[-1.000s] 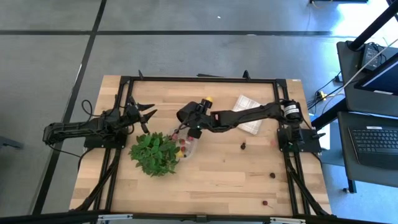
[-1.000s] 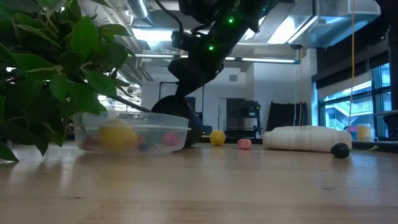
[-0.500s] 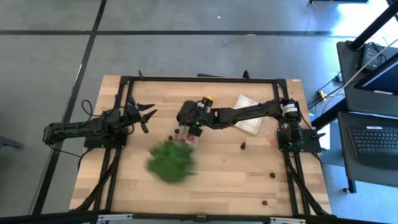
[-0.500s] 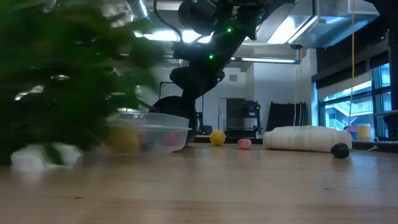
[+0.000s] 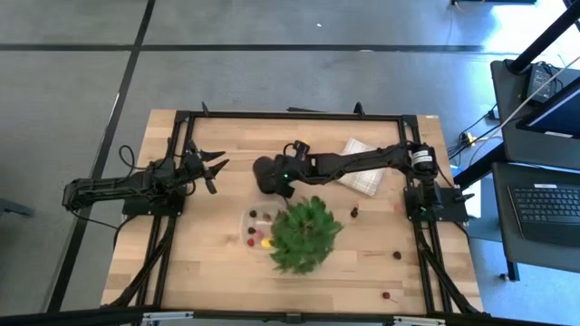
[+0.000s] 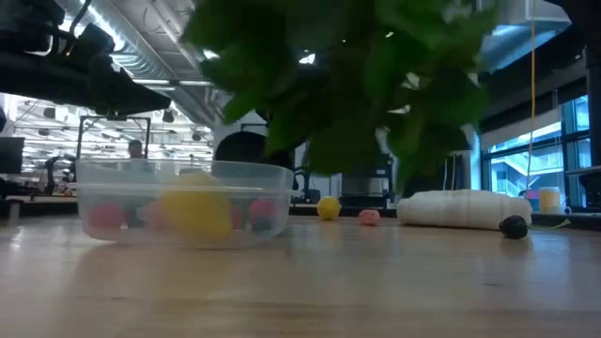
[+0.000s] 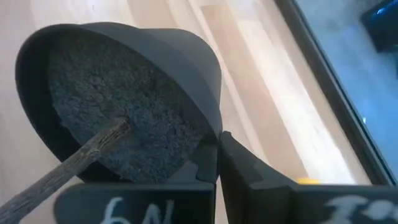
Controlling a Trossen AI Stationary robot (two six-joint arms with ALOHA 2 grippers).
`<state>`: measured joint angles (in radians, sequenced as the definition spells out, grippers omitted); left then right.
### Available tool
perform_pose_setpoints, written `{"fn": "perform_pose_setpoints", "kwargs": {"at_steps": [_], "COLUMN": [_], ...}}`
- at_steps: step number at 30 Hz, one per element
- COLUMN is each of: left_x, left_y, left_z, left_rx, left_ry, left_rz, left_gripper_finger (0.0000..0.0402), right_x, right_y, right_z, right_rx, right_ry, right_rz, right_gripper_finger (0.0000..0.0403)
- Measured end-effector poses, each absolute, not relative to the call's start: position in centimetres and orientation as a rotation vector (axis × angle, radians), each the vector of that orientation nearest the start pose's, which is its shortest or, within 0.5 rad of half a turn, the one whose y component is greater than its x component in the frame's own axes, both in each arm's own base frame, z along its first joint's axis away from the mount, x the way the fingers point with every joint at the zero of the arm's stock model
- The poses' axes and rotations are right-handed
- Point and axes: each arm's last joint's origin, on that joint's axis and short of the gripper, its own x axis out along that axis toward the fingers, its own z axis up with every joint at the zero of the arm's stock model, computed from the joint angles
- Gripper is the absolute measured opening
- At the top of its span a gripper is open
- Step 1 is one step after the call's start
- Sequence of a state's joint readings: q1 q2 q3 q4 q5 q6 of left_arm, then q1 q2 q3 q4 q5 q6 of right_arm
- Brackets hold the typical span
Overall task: Pick and placing Produce into tupperware
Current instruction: Adjust the black potted plant on the table
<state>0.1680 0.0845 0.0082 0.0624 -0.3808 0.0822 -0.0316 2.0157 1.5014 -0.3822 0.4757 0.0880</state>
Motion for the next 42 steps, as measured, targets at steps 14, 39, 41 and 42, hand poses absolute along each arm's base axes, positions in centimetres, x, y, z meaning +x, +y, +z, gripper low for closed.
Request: {"fn": "perform_pose_setpoints", "kwargs": {"at_steps": [14,39,41,42], "left_x": [9.7,9.7,9.7,9.7], "left_y": [2.7,2.7,2.7,2.7], "left_z": [16.6,16.6,16.6,16.6], "left_rx": [0.082,0.123,0.123,0.123], "left_ry": [0.036,0.048,0.048,0.048], "left_rz": [0.548,0.547,0.547,0.547], "left_gripper_finger": [0.0126,0.0126,0.0126,0.0126], "right_x": [40.8,39.9,40.3,40.5], "right_y": [-11.6,-23.4,-23.6,-23.7], "right_z": [35.0,25.9,25.2,24.7], "right_rx": [0.410,0.930,0.938,0.943], "right_ry": [0.919,1.187,1.206,1.222], "right_rz": [-0.367,-0.411,-0.408,-0.411], "right_gripper_finger": [0.0004,0.0004,0.0004,0.0004]}}
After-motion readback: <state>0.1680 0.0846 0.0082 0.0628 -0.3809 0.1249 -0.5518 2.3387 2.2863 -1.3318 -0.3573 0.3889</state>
